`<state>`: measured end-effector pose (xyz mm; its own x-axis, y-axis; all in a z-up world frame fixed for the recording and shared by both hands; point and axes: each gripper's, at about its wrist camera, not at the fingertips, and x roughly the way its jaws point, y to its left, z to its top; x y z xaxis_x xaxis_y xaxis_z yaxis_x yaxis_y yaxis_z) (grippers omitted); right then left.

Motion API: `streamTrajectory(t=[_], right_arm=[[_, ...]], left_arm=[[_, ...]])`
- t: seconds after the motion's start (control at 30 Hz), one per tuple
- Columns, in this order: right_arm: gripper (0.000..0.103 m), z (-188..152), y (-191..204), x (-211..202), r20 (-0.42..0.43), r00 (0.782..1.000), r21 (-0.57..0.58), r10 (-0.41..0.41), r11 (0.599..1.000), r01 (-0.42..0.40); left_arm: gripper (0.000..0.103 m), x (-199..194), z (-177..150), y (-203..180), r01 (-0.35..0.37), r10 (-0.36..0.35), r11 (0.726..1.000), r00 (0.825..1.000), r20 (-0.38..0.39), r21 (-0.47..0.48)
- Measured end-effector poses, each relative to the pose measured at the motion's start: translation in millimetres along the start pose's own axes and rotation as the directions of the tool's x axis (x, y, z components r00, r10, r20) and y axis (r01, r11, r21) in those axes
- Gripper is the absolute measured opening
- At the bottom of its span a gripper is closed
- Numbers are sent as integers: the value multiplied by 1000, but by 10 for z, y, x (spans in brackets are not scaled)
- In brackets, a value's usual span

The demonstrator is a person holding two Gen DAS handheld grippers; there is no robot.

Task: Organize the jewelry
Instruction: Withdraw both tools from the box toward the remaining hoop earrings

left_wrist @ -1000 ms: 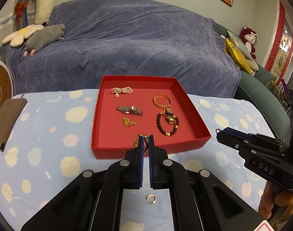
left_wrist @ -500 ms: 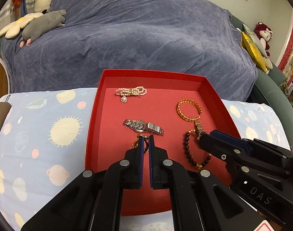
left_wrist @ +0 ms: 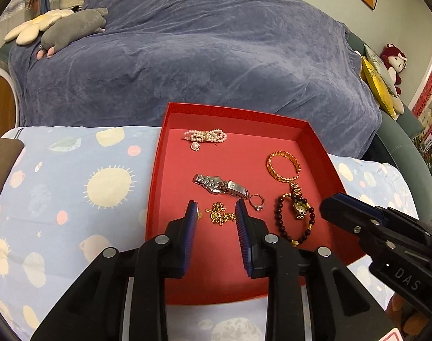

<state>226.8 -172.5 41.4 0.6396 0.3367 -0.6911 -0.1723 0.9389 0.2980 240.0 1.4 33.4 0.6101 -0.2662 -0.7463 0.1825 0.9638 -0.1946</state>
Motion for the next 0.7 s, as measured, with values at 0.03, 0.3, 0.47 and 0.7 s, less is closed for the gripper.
streamTrajectory(t=[0.03,0.3,0.47,0.7], right_arm=[[23,-27,-2,-117,11,1000,-4,-6,1000,6],[34,-601,-65,-960,49,997,-30,-61,998,62],[34,-1029,-110,-1101,10,998,-7,-69,998,69],[34,-1440,-109,-874,-75,994,-24,-83,996,81]], left_arm=[[27,-81,-15,3,-3,3,1000,1000,5,-2],[43,-719,-481,-54,-44,43,999,998,36,24],[44,-840,-856,-76,-39,39,999,999,2,5],[44,-799,-1275,-216,-21,22,1000,999,-39,18]])
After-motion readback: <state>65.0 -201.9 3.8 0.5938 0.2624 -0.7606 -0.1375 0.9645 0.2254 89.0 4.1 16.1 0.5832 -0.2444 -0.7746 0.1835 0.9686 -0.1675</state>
